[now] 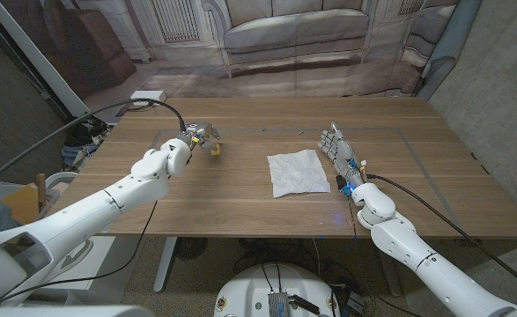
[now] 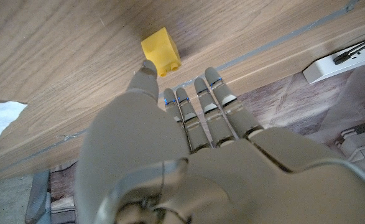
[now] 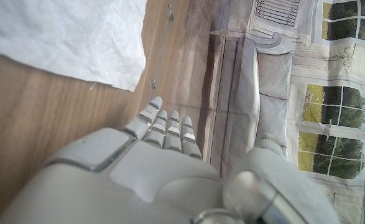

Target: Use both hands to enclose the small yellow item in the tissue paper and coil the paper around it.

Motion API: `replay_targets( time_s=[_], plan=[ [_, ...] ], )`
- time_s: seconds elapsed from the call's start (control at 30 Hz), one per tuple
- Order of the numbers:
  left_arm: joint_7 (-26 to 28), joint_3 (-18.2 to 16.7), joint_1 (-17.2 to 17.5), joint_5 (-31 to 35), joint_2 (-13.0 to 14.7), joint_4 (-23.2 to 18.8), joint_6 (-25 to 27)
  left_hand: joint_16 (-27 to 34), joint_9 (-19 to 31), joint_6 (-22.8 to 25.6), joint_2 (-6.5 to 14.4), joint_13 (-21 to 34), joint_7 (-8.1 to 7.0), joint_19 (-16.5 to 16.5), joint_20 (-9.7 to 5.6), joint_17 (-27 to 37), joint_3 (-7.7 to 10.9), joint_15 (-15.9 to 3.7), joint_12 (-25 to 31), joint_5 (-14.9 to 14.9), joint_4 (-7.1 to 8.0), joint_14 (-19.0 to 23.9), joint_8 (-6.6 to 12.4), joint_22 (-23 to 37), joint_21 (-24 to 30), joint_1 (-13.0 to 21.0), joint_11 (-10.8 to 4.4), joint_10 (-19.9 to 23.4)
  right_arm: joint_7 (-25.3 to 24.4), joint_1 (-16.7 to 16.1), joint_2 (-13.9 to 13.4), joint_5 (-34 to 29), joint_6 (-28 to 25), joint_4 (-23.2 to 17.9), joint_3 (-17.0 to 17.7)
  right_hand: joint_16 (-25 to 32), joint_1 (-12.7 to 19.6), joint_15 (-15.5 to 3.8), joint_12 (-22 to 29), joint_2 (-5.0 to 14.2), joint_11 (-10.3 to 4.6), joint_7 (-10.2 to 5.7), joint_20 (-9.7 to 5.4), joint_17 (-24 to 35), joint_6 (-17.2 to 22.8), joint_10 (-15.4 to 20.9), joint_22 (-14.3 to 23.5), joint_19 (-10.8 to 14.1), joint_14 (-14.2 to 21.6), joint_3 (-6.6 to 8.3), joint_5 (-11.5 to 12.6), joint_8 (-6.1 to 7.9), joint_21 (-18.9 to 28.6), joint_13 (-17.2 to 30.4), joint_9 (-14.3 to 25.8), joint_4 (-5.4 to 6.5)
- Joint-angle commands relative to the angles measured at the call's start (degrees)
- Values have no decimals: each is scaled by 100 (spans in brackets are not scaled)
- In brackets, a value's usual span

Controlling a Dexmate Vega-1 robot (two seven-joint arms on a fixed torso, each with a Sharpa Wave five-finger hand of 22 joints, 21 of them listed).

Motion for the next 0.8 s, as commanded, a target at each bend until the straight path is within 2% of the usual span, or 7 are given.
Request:
replay_targets(
  time_s=[0.03,0.5,0.67,0.77,0.8],
  plan=[
    [-49,179,-157,13,-168,361,-48,26,18,76,30,0,30,18,9,29,62,-351,38,42,-32,41,-25,11,-13,74,18,38,-12,29,38,16,-51,48,-36,35,0,10,20,47,-17,-32,0,11,42,-5,28,21,20,13,-3,23,42,29,14,-44],
    [-20,289,-271,-212,-315,681,-317,61,22,169,85,5,58,49,-61,28,137,-379,73,55,-75,158,-11,11,-34,173,-6,163,8,83,29,26,-138,63,-63,35,-7,8,19,46,-18,-35,0,12,44,-7,28,20,21,8,-5,24,42,29,14,-50],
    [165,248,-228,-268,-353,692,-321,164,26,530,143,8,16,272,-252,11,241,-519,172,59,-126,565,98,7,14,307,-29,517,30,127,33,39,-172,82,-72,35,-8,2,22,47,-18,-37,2,12,41,0,28,18,19,7,-6,23,41,29,14,-53],
    [359,183,-158,-307,-366,666,-293,206,30,762,152,8,17,515,-360,-15,314,-636,238,49,-154,879,158,4,81,399,-64,822,38,154,33,35,-190,92,-80,34,-9,1,22,48,-18,-39,2,12,40,0,28,19,18,7,-6,22,41,29,14,-55],
    [432,154,-130,-332,-372,659,-288,227,31,895,148,6,0,653,-388,-26,347,-689,252,40,-161,1055,195,4,123,433,-129,945,42,162,34,38,-196,95,-82,34,-9,3,23,49,-21,-39,0,12,40,2,28,19,18,7,-6,22,41,29,14,-55]
  ],
)
